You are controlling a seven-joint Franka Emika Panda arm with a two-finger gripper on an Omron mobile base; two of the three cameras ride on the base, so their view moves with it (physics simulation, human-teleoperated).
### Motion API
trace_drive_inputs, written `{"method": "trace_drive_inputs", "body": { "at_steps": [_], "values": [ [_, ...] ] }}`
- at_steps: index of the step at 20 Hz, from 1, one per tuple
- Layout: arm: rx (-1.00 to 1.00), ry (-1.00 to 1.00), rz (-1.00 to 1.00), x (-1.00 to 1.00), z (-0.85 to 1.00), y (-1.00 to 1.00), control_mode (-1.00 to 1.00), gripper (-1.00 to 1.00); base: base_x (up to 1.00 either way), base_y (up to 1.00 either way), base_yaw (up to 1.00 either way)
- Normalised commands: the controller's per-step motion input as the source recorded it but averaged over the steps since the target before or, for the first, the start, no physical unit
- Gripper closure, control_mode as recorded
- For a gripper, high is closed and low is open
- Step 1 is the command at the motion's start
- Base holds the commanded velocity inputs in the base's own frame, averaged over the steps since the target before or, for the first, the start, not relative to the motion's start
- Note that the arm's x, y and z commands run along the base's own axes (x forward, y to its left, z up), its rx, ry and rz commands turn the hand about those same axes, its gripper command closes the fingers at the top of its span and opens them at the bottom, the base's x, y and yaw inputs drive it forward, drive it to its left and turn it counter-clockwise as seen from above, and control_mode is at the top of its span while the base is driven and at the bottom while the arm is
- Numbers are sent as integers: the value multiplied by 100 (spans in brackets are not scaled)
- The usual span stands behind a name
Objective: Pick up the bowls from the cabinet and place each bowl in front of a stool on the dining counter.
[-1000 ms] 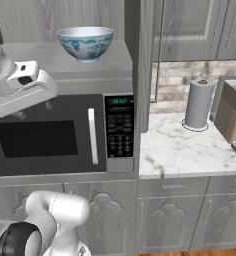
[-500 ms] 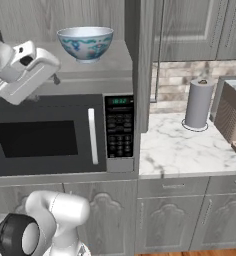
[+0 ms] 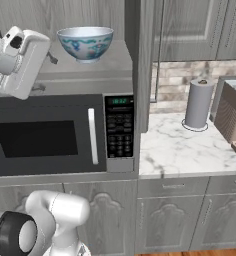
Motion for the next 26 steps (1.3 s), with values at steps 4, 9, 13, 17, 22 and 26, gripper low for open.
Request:
{"method": "trace_drive_inputs", "body": {
  "at_steps": [4, 9, 13, 17, 22, 26],
  "values": [
    [-9, 0, 5, 4, 43, 1, -100, -100, 0, 0, 0],
    [0, 0, 5, 6, 47, 4, -100, -100, 0, 0, 0],
    [0, -3, 13, 19, 2, 18, -100, -100, 0, 0, 0],
    [0, -14, 18, 33, -12, 19, -100, -100, 0, 0, 0],
    [0, -11, 9, 30, -1, 2, -100, -100, 0, 0, 0],
    [1, -2, 4, 39, -1, 0, -100, -100, 0, 0, 0]
  ]
}}
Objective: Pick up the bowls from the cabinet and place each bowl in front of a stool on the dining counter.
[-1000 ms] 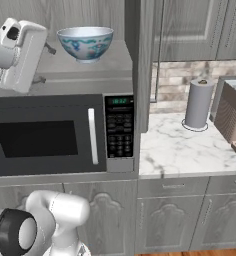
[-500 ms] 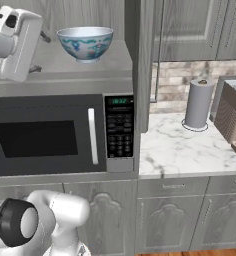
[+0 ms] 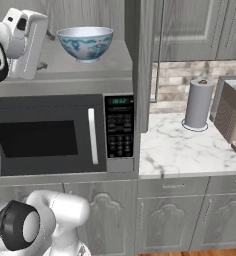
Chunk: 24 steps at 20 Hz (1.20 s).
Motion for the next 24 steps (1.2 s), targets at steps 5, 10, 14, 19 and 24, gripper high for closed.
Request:
{"method": "trace_drive_inputs", "body": {
  "at_steps": [5, 10, 14, 19, 24],
  "values": [
    [0, 0, 1, 47, 0, 0, -100, -100, 0, 0, 0],
    [0, 0, 0, 52, 0, 6, -100, -100, 0, 0, 0],
    [0, 0, 0, 49, 0, 8, -100, -100, 0, 0, 0],
    [0, 2, 0, 43, 0, 7, -100, -100, 0, 0, 0],
    [0, 6, 0, 48, 0, 4, -100, -100, 0, 0, 0]
  ]
}}
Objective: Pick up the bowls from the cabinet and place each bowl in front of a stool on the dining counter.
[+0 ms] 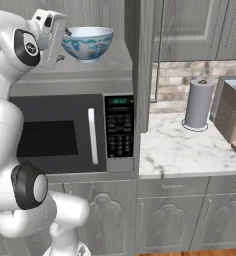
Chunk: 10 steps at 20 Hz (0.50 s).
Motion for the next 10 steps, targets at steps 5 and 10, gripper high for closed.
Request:
{"method": "trace_drive_inputs", "body": {
  "at_steps": [5, 10],
  "values": [
    [0, 4, 0, 46, 0, 0, -100, -100, 0, 0, 0],
    [0, 2, 0, 39, 0, 1, -100, -100, 0, 0, 0]
  ]
}}
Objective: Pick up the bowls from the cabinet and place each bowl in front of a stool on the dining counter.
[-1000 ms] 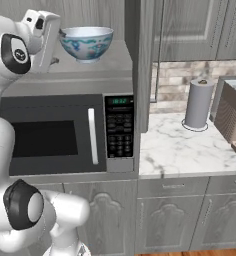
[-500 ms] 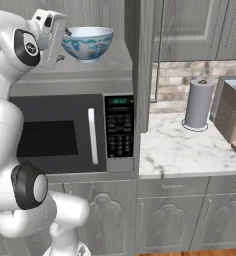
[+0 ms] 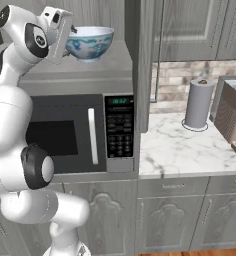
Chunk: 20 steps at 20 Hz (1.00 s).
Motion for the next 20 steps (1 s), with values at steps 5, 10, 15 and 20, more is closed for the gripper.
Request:
{"method": "trace_drive_inputs", "body": {
  "at_steps": [5, 10, 15, 20],
  "values": [
    [0, 3, 0, 13, -1, 2, -100, -100, 0, 0, 0],
    [0, 2, 0, 0, -13, 0, -100, -100, 0, 0, 0],
    [0, 0, 0, 0, -10, 0, -100, 100, 0, 0, 0],
    [0, 0, 0, 0, -12, 0, -100, 100, 0, 0, 0]
  ]
}}
